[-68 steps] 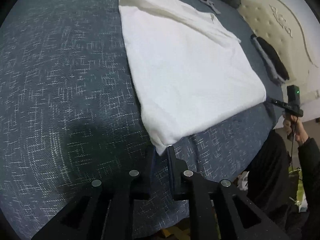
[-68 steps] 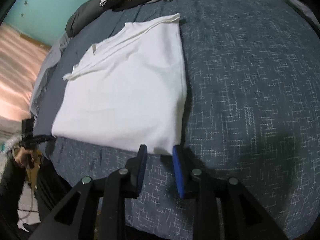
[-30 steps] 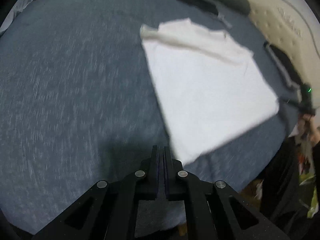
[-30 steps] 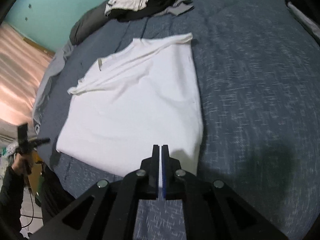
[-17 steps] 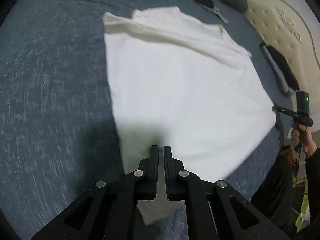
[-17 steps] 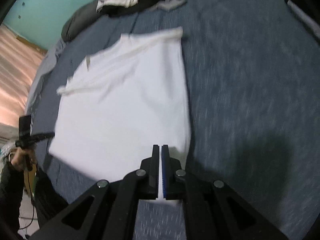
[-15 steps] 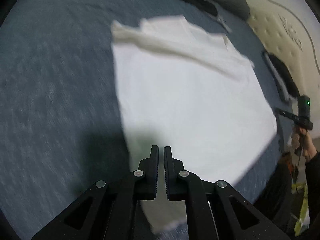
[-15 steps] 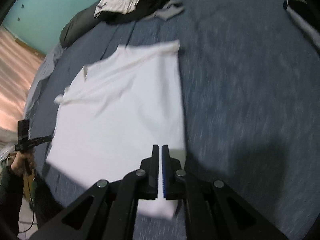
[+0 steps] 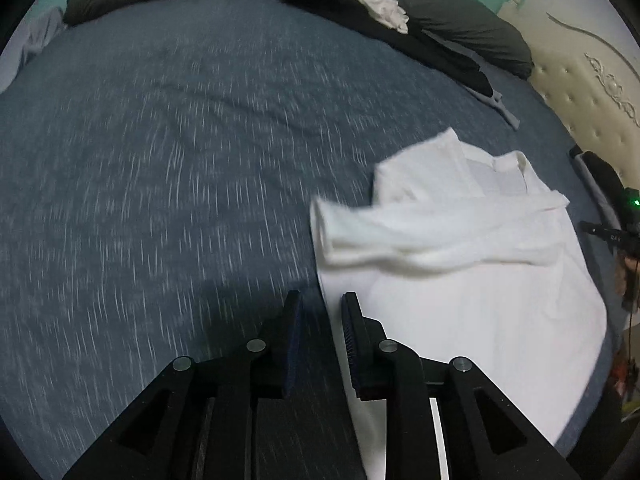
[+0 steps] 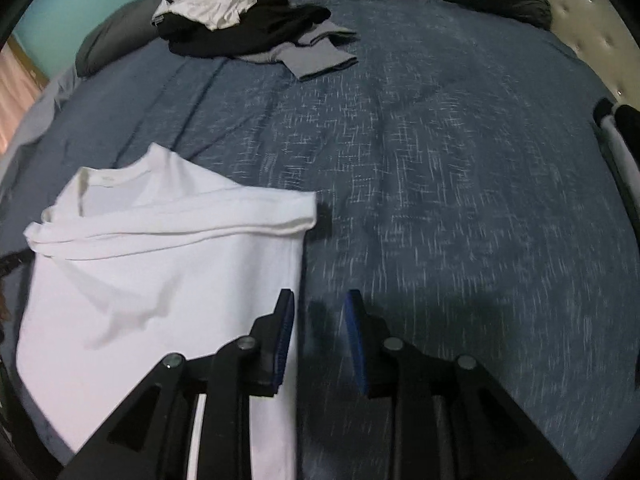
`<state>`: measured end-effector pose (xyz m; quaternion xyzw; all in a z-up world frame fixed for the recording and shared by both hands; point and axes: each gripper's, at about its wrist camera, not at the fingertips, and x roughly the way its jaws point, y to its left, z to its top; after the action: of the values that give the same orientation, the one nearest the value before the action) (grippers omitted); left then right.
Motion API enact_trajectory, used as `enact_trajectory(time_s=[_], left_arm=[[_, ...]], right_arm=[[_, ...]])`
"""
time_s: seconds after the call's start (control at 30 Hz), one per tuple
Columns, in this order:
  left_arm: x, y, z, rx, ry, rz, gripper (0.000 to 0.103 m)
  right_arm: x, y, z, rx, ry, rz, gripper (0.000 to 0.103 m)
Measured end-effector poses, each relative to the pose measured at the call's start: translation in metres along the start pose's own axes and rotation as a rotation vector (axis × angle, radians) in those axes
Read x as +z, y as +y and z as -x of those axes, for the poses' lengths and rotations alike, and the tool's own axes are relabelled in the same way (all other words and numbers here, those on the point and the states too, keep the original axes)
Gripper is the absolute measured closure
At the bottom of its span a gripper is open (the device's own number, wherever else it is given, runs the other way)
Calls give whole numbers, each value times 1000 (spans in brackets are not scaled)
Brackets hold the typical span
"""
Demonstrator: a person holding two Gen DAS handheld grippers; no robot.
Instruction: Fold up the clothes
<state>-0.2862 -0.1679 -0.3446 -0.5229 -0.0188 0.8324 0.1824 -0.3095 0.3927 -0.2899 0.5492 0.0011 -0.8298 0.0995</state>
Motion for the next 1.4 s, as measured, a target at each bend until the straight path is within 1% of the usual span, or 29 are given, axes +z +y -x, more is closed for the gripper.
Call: enact_trajectory(time_s=[0.03, 0.1, 0.13, 0.23, 0.33, 0.47, 0.57, 0.63, 0.73, 0.9, 0.93, 0.97, 1.0, 1.03, 1.07, 1.17, 1.27, 1.33, 1.4], left_arm=[[4, 2, -2, 0, -11, -1, 80], [12, 6, -5, -5, -33, -4, 74], [15, 7, -5, -11, -45, -9, 73], [21, 10, -4, -37, -79, -12, 72], [26, 11, -5, -77, -95, -10, 72], [32, 12, -5, -92, -117, -12, 72], [36, 11, -8, -97, -117, -25, 72], [39, 11, -11, -105, -112, -30, 72], [42, 16, -10, -152, -115, -1, 71], [46, 17, -15, -186, -118, -3, 71], [45, 17, -16, -198, -112, -1, 72], [45, 17, -17, -211, -106, 3, 73], [45, 18, -18, -230, -103, 12, 80], [45, 19, -19, -247, -104, 22, 88], [45, 20, -18, -260, -105, 32, 98], [44, 21, -13, -261, -117, 44, 98], [44, 24, 3, -263, -155, 55, 99], [42, 30, 17, -275, -189, 82, 99], [42, 36, 29, -274, -213, 107, 99]], right_arm=[[3, 0, -6, -4, 4, 7, 77], [7, -1, -14, -18, 4, 28, 77], [9, -2, -17, -22, 2, 34, 77], [18, -4, -22, -19, -27, 42, 77], [26, -4, -26, -16, -54, 54, 77], [33, -3, -28, -16, -88, 57, 77], [40, 0, -28, 6, -110, 60, 77], [48, 7, -34, 10, -103, 79, 77], [53, 10, -40, 23, -94, 94, 77], [55, 11, -42, 67, -104, 97, 77], [56, 11, -43, 79, -103, 93, 79], [57, 11, -44, 92, -104, 88, 86], [57, 11, -44, 109, -107, 81, 94], [58, 11, -44, 126, -110, 74, 95], [58, 11, -43, 138, -112, 70, 97], [57, 13, -37, 141, -127, 75, 99], [58, 5, -21, 150, -181, 48, 99], [56, -7, -7, 164, -224, 7, 99], [54, -17, 4, 171, -247, -21, 99]])
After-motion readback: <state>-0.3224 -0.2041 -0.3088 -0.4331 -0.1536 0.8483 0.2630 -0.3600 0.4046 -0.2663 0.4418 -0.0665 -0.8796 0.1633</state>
